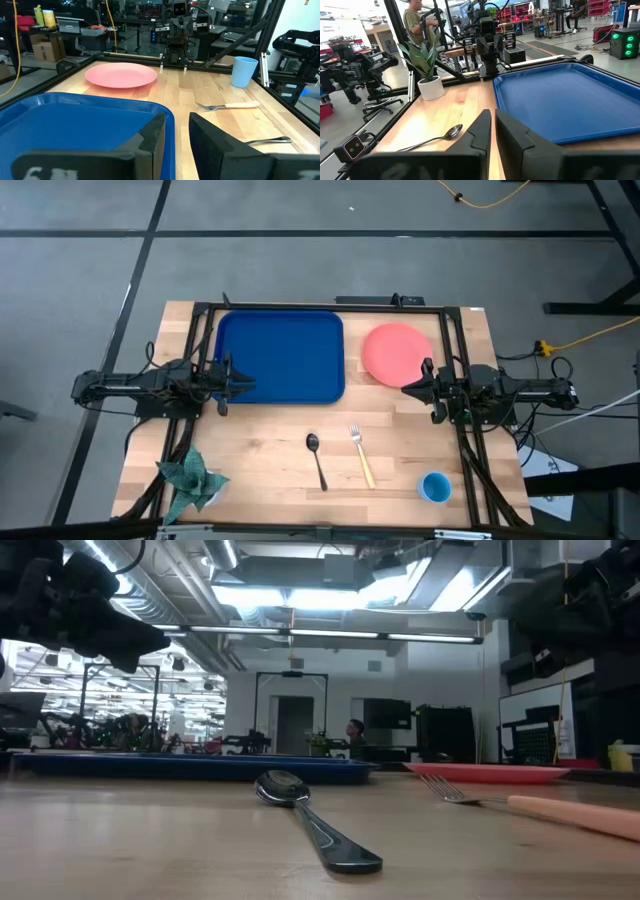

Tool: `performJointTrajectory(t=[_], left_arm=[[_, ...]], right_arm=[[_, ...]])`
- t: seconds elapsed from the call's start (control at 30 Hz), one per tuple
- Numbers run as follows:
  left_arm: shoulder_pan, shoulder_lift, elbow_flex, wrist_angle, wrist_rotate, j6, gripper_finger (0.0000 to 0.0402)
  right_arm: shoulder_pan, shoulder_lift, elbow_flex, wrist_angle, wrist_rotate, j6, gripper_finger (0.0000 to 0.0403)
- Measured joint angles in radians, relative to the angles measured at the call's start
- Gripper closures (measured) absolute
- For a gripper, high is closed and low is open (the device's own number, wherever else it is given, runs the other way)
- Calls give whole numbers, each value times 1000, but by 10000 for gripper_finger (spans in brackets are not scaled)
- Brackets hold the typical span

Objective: Pick and place plate/cup/fork/spoon on tray

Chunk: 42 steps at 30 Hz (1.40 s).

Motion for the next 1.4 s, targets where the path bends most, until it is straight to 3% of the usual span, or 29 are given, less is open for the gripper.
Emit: performJointTrajectory(t=[0.83,1.07,1.2,1.3,1.4], left_arm=[[0,0,0,0,0,0,321],[0,0,0,15,-112,381,321],[0,0,0,18,-133,454,321],[0,0,0,27,-91,418,321],[0,0,0,86,-67,389,321]], right_arm=[[0,0,0,0,0,0,373],[0,0,0,9,3,4,373],[0,0,0,10,0,122,373],[0,0,0,19,5,310,373],[0,0,1,61,53,359,373]])
